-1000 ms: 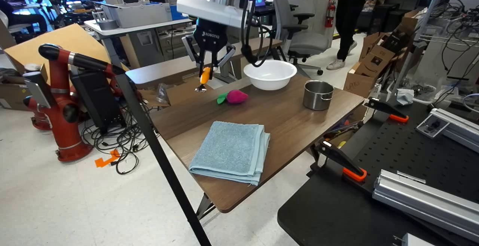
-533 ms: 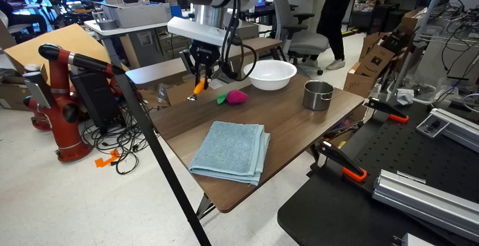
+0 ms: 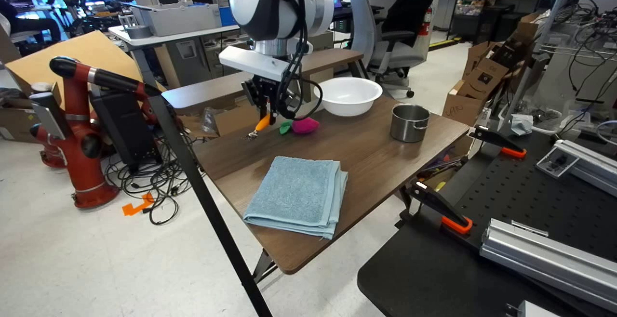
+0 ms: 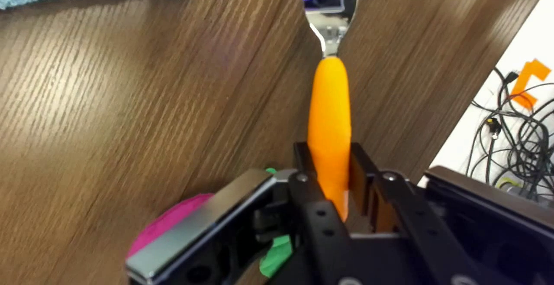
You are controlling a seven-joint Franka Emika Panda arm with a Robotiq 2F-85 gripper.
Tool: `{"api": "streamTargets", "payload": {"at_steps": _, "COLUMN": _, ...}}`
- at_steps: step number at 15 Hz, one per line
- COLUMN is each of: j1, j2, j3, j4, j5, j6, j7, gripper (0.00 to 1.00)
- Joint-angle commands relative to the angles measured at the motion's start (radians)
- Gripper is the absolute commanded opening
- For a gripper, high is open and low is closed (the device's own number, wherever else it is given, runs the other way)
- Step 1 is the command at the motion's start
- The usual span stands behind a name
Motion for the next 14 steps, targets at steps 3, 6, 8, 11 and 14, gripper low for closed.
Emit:
{"api": "streamTargets", "payload": {"at_steps": 3, "j1": 0.015, "j2": 0.073, "j3": -0.016, "j4": 0.116, "j5": -0.054, "j6": -0.105, "j7": 0.092, "gripper": 0.06}}
{"api": "streamTargets", "payload": {"at_steps": 6, "j1": 0.021, "j2": 0.107, "j3": -0.022, "j4": 0.161, "j5": -0.080, "j6": -0.161, "j7": 0.118, "gripper": 0.06}}
{"api": "streamTargets", "payload": {"at_steps": 8, "j1": 0.024, "j2": 0.131, "j3": -0.023, "j4": 0.192, "j5": -0.103, "j6": -0.192, "j7": 0.132, "gripper": 0.06}}
{"api": "streamTargets", "payload": {"at_steps": 11, "j1": 0.024, "j2": 0.161, "j3": -0.020, "j4": 0.239, "j5": -0.128, "j6": -0.241, "j7": 0.145, "gripper": 0.06}}
{"api": "streamTargets", "payload": {"at_steps": 14, "j1": 0.021, "j2": 0.179, "j3": -0.016, "j4": 0.274, "j5": -0.141, "j6": -0.283, "j7": 0.148, "gripper": 0.49}}
